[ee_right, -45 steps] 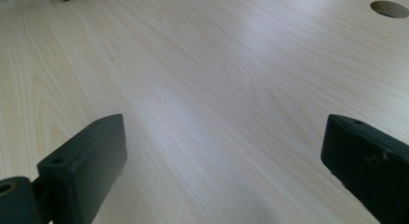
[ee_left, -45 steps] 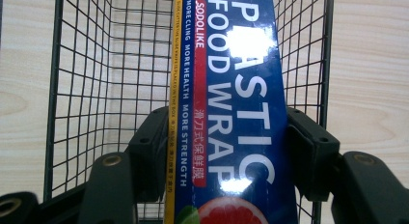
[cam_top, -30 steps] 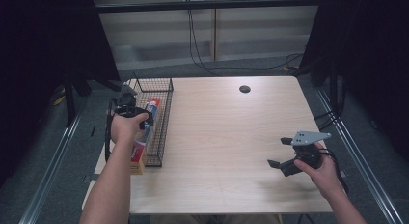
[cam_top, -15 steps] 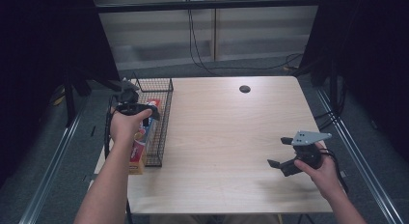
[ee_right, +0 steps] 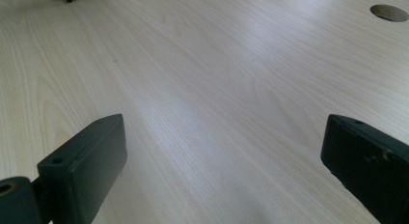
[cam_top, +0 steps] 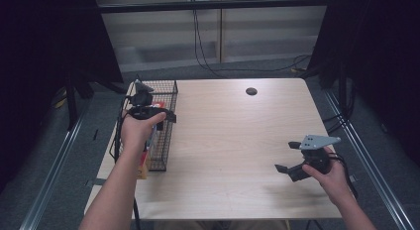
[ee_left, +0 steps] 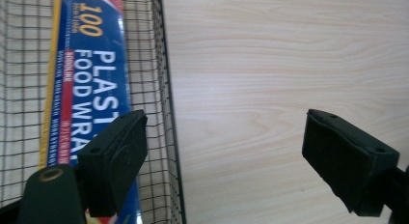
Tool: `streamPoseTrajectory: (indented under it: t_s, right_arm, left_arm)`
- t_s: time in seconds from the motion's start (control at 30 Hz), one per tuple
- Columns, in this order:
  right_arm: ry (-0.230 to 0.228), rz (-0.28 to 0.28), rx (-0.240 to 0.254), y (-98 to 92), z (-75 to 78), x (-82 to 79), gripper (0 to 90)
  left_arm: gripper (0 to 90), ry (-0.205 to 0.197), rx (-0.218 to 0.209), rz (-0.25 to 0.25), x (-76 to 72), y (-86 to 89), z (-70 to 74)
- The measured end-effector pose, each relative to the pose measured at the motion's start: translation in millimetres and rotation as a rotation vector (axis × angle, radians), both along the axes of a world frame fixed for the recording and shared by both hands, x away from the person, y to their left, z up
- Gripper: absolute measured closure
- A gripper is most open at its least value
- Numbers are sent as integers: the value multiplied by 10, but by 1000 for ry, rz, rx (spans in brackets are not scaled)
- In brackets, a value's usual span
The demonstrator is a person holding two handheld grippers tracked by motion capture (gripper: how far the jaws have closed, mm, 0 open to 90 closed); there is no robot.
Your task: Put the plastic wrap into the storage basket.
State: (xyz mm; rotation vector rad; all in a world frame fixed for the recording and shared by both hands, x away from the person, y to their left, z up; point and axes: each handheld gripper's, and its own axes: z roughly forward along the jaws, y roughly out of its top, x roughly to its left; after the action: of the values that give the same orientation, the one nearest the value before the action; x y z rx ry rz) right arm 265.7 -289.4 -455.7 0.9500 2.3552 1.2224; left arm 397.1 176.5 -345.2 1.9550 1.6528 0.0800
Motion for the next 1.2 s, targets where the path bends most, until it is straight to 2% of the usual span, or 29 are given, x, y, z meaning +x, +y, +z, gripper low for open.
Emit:
streamPoseTrajectory:
  t_s: [0.1,0.37,0.47,0.7,1.2]
  right_arm:
    - [0,3,-1,0,-1,0,19]
    - [0,-1,2,-5,2,-5,19]
    - [-1,3,2,-2,0,-5,19]
    - [2,12,-4,-1,-6,-6,19]
    - [4,11,-3,-4,-23,-12,20]
  left_arm:
    - [156,-13,-16,-14,-21,-53,-3]
    - [153,-36,-24,-70,-66,-197,-8]
    - [154,-45,-29,-69,-91,-252,-22]
    - [152,-47,-45,-113,-137,-377,-100]
    - [122,-84,-81,-217,-278,-651,-269]
